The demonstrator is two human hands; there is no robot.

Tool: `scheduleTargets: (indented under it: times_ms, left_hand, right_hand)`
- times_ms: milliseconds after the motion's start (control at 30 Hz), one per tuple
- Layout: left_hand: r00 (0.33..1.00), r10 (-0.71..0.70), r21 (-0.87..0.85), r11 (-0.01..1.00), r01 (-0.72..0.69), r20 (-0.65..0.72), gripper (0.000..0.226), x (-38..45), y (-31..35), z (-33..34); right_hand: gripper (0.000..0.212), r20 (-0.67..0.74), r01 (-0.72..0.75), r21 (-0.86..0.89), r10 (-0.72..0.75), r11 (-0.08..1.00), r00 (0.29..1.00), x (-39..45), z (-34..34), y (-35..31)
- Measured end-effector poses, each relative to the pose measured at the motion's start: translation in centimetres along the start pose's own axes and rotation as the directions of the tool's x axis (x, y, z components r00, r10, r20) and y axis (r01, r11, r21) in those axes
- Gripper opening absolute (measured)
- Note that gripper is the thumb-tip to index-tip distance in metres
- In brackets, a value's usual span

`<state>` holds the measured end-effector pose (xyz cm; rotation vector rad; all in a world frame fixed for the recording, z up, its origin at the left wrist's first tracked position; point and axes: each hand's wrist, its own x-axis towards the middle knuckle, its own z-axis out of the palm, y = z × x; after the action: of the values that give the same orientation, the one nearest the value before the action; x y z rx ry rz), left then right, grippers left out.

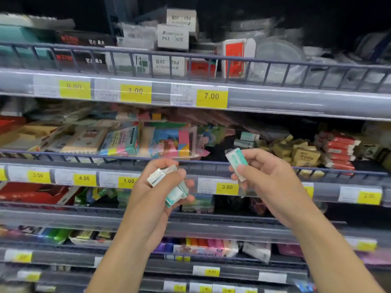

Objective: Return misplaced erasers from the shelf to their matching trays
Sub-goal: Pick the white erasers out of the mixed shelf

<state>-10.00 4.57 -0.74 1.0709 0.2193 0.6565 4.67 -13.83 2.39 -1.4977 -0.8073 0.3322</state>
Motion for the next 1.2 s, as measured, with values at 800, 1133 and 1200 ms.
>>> scheduleTargets:
  times_ms: [800,1133,1200]
  left_hand:
    - [0.469,-0.603,-0.141,0.697,0.703,-0.646,0.017,-34.8,-20.4,-16.5]
    - [0.339,-0.477,-0.264,0.815,0.515,-0.811,0.022,-45.4,-17.7,-18.1]
    - [0.313,-0.456,-0.283,0.838,0.468,-0.833,0.017,-47.0,-17.0,-19.4]
  right_hand:
    - [0.014,0.129,-0.868,-0.196,0.889,0.456,0.438,-31.4,2.2,27.0]
    - [0.015,0.441,-0.743,-0.309,0.782,0.594,0.441,-28.1,13.0,25.6]
    - [0.016,0.497,-0.707,-0.319,0.746,0.631,0.443,-27.3,16.3,24.7]
